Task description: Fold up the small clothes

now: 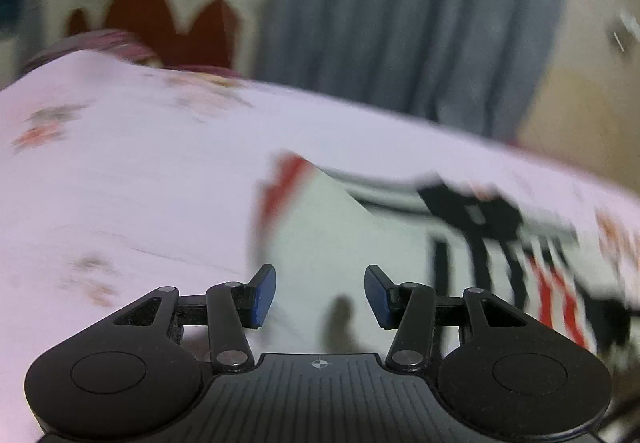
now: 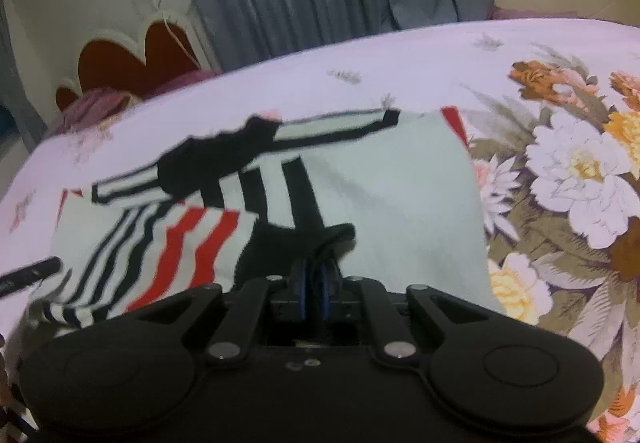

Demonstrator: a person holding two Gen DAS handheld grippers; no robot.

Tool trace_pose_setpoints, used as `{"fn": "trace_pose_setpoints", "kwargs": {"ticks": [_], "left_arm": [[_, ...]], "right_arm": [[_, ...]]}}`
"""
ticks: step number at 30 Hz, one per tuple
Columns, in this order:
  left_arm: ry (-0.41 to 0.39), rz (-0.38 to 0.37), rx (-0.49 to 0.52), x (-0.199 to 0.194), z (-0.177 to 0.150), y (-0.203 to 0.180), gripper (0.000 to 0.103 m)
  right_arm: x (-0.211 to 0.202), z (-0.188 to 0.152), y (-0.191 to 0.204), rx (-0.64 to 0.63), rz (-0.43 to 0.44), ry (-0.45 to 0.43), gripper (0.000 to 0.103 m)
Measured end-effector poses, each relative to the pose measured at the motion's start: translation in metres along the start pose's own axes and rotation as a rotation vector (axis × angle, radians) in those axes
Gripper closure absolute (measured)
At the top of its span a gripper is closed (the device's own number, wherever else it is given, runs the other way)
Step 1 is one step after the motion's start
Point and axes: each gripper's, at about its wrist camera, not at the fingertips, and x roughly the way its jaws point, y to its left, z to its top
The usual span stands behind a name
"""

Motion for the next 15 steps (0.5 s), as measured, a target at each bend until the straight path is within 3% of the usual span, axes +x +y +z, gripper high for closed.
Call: {"fn": "trace_pose_setpoints", "kwargs": {"ticks": [2, 5, 11, 15], "left_arm": [[-0.017, 0.028, -0.058, -0.002, 0.012, 0.024, 0.053], [-0.019, 0.054, -0.046, 0.001, 0.023, 0.035, 0.053], [-0.012, -0.023, 0.088, 0.017, 0.026, -0.006, 0.053], [0.008, -0.052, 0.141, 0.044, 0.036, -0.023, 0.053]], "right_arm": [[-0.004, 0.004, -0.005, 0.020, 0.003, -0.001, 0.078], [-0.003, 0.008, -0.014, 0.068, 0.008, -0.013, 0.080], [0.004, 0.016, -0.011, 0.091, -0.005, -0.040, 0.088], [0.014, 0.022, 0.004, -0.010, 0.026, 0.006, 0.090]]}}
